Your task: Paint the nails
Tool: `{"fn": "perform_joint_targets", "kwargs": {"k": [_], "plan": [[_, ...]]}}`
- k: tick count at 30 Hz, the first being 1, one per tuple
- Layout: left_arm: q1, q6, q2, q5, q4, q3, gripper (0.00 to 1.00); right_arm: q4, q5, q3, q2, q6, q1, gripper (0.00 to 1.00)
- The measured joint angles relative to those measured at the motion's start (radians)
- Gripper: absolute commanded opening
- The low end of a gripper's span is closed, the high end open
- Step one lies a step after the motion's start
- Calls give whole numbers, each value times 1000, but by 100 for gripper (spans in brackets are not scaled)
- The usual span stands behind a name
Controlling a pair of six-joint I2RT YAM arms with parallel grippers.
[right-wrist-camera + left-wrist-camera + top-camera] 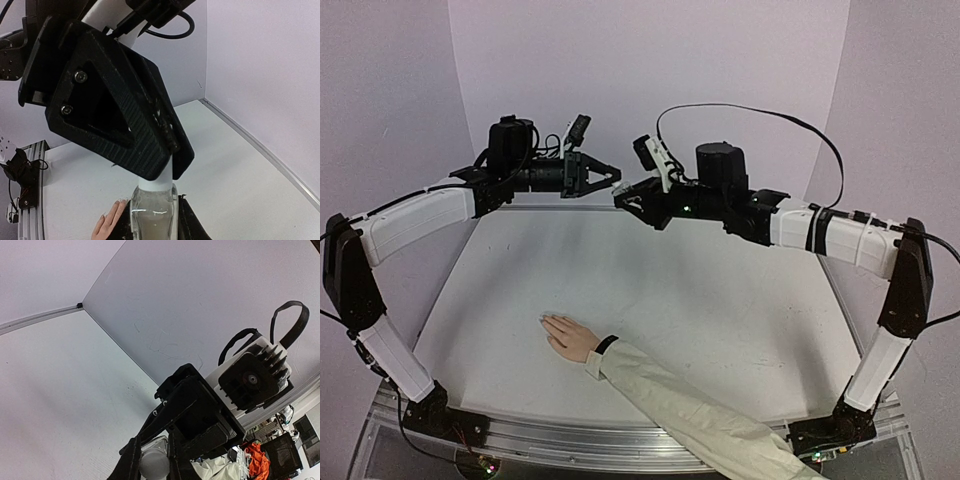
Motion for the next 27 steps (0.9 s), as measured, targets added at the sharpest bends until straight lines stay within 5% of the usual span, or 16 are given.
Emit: {"fn": "perform_joint_targets", "kwargs": {"k": [7,14,18,19,25,27], "plan": [[3,39,1,64,0,1,0,-10,-112,6,1,6,-19,0],[-45,220,-25,278,12,3,0,-26,-760,42,23,99,-116,0],[-68,273,-45,332,12,9,0,-19,-890,56,27,142,-109,0],[-69,278,-45,335,13,10,3,-16,-896,56,27,146,-108,0],[-55,233,-45,335,6,14,78,16,-833,35,24,106,-105,0],[-41,198,-45,326,8,16,84,22,-782,9,15,74,-102,0]]}}
